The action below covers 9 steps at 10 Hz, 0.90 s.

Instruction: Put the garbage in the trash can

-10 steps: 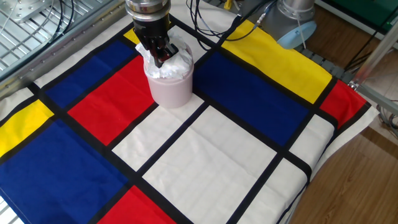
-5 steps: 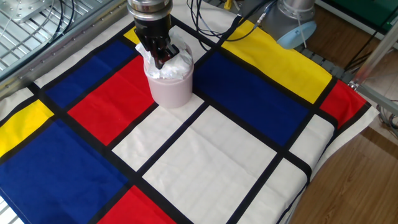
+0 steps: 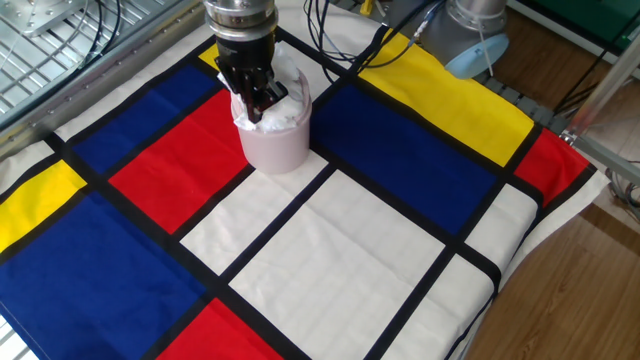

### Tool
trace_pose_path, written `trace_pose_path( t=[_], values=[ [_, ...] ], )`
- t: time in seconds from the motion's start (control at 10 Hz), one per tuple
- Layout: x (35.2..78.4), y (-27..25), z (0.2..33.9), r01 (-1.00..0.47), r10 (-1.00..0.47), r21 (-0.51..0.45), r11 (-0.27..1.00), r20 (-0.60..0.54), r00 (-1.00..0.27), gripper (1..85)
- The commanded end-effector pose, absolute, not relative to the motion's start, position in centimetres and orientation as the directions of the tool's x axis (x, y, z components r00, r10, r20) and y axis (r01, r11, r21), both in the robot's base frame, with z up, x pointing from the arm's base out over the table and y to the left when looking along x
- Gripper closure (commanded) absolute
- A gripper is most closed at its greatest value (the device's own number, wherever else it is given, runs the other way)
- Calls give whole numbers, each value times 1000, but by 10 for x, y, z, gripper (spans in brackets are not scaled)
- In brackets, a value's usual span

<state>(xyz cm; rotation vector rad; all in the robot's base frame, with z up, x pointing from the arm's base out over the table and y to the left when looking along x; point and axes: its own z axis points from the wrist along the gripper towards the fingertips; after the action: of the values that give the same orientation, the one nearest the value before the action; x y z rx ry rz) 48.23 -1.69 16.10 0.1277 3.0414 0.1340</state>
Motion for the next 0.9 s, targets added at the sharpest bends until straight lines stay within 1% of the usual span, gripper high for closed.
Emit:
trace_pose_path(
  t=[0.0,0.2,0.4,0.6,0.7,0.8],
  values=[
    [484,-13,159,76,86,108,991,-87,-993,847],
    [482,-13,156,69,77,110,992,-69,-995,847],
    [479,-19,160,60,65,87,994,-59,-996,847],
    [482,-31,164,40,44,62,997,-65,-997,847],
    [482,-39,164,25,27,32,999,-65,-998,847],
    [476,-44,164,14,15,12,1000,-42,-999,847]
  ],
)
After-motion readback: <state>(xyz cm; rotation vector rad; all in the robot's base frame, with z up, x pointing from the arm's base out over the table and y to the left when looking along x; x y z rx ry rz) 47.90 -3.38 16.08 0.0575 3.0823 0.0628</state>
